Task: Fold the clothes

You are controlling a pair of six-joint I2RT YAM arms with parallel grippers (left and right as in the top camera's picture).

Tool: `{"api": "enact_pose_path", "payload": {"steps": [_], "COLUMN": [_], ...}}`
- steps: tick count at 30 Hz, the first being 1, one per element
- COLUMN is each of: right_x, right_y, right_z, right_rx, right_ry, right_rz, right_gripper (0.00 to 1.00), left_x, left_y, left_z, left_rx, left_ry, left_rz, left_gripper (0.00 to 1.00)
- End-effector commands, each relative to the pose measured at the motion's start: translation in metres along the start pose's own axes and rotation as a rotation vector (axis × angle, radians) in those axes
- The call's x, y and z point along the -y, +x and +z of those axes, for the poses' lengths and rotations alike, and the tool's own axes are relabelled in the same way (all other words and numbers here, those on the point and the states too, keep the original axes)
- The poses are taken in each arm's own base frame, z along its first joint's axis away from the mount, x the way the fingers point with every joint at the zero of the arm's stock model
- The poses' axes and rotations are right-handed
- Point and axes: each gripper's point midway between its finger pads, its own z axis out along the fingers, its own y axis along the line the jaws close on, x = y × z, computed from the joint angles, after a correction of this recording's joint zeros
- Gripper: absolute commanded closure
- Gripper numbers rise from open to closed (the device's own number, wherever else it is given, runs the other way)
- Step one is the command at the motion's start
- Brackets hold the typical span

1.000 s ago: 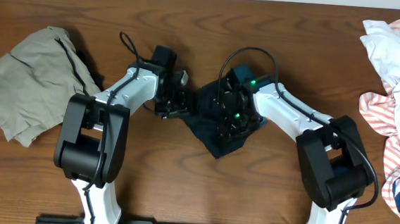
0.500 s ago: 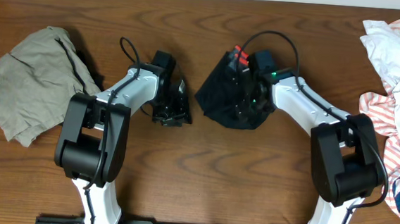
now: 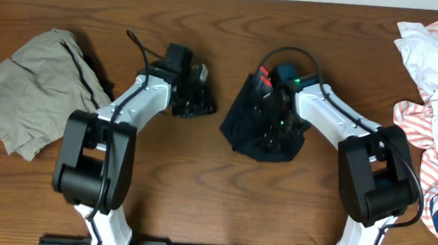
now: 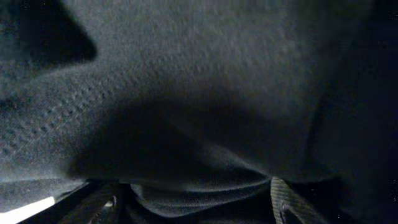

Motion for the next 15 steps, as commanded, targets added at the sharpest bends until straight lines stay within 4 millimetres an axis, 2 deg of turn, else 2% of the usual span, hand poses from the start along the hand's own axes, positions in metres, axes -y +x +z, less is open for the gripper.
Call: {"api": "enact_pose_path", "payload": {"steps": [1,5,11,12,13,15], "right_x": [-0.030,-0.044,-0.029,-0.027,-0.024,-0.020], "right_y": [0.010,0.002,-0.009,-0.010,-0.011,-0.011], "right_z": [0.006,-0.020,-0.075,-0.085,-0.096,-0.113], "right_rx": [-0.044,0.023,0.185,0.216,0.253,0.308], "right_ry": [-0.041,0.010,0.156,0.171,0.183,0.196], "right_rz": [-0.173,-0.264,-0.202,-0.185,-0.163,-0.138], "right_gripper": [0.26,0.26,0.25,0.24,0.23,0.20], "left_x": [0.017,0.020,0.018,0.017,0.016,0.014], "left_y": [-0.018,-0.026,-0.021,-0.019,-0.017,-0.012], "left_z": [-0.015,-0.016,-0.016,-0.015,-0.015,-0.015], "left_rx": [0.088,0.119,0.102,0.094,0.084,0.064], "left_ry": [0.038,0.049,0.043,0.041,0.036,0.029], "left_rz": [0.062,0.079,0.069,0.065,0.060,0.049], "left_gripper": [0.69,0.69,0.68,0.66,0.58,0.50]}}
